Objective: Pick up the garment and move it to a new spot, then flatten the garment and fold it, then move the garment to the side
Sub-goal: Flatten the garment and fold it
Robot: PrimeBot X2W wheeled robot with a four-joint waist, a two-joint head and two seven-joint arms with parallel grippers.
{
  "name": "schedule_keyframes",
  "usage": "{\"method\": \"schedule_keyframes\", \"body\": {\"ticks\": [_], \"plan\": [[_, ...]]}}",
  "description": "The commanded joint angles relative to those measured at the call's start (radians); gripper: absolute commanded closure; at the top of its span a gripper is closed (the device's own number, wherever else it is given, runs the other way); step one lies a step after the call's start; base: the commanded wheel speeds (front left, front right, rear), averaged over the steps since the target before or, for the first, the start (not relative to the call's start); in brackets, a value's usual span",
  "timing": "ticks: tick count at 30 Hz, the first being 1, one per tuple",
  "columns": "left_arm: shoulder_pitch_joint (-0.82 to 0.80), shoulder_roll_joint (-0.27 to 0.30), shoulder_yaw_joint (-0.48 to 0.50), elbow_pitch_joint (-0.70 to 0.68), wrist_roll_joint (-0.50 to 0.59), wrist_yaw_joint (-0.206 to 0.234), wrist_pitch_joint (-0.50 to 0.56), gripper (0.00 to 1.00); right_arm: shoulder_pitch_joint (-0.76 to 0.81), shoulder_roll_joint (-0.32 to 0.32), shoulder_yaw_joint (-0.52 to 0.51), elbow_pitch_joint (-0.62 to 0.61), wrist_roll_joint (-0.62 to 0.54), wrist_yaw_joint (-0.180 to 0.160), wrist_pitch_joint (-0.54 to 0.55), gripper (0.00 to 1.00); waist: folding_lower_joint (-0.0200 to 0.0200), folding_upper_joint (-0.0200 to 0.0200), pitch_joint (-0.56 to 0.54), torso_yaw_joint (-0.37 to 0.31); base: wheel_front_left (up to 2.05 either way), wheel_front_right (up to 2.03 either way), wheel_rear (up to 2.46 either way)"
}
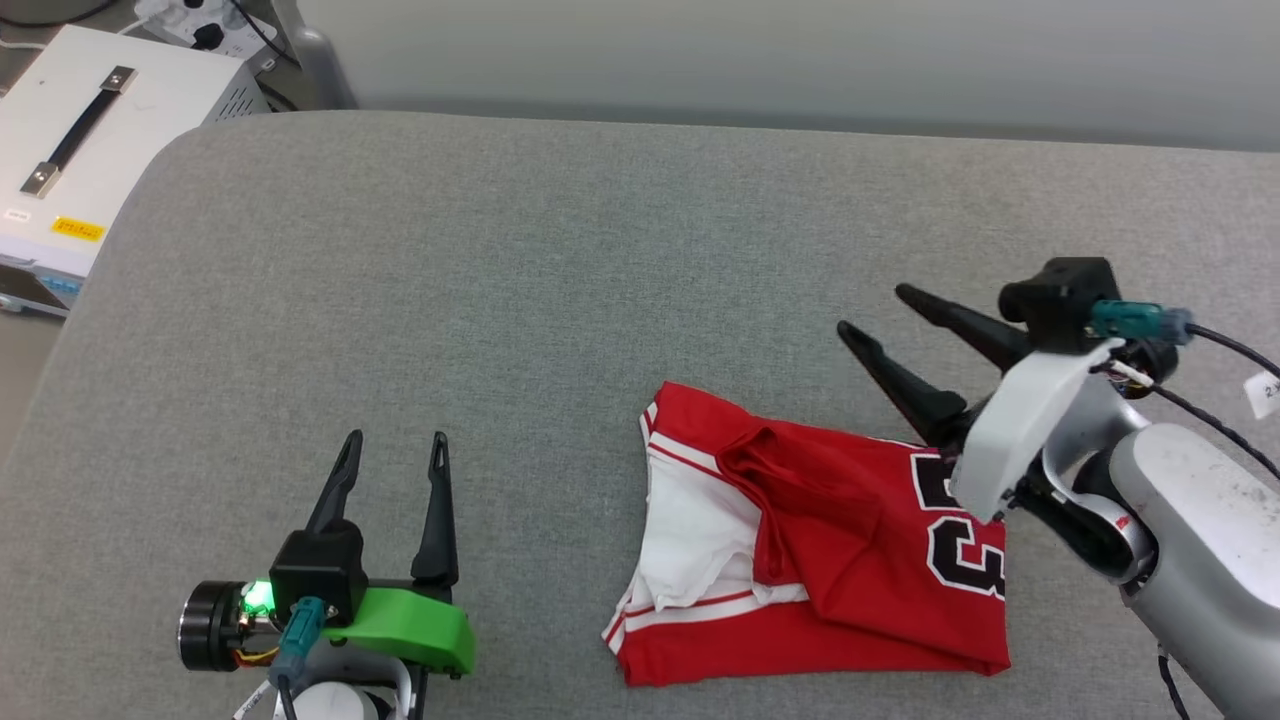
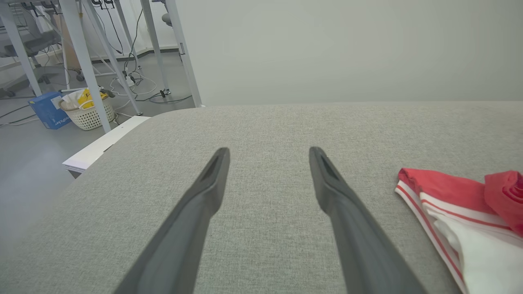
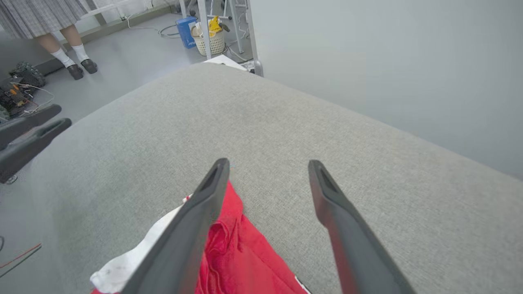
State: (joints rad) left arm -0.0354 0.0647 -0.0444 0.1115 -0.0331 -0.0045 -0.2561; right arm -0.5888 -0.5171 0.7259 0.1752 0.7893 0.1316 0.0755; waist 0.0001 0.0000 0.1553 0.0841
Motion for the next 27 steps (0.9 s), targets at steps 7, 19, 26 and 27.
{"method": "schedule_keyframes", "body": {"ticks": [7,19,26,27], "plan": [[0.019,0.002,0.016,-0.02,0.009,0.001,-0.006,0.0,0.14,0.07,-0.258,0.029,-0.246,-0.001,-0.239,0.0,-0.0001,0.0,-0.03,-0.041,0.0,0.0,0.0],[0.047,0.005,0.022,-0.039,0.015,0.003,-0.006,0.0,0.408,0.318,-0.636,-0.094,-0.598,-0.001,-0.336,0.0,-0.0001,0.0,-0.075,-0.07,0.0,0.0,0.0],[0.07,0.004,0.008,-0.047,0.014,-0.007,-0.006,0.0,0.567,0.407,-0.688,-0.19,-0.652,-0.001,-0.337,0.0,-0.0001,0.0,-0.108,-0.063,0.0,0.0,0.0],[0.073,0.004,0.007,-0.048,0.013,-0.008,-0.006,0.0,0.583,0.413,-0.693,-0.197,-0.656,-0.001,-0.337,0.0,-0.0001,0.0,-0.112,-0.062,0.0,0.0,0.0]]}}
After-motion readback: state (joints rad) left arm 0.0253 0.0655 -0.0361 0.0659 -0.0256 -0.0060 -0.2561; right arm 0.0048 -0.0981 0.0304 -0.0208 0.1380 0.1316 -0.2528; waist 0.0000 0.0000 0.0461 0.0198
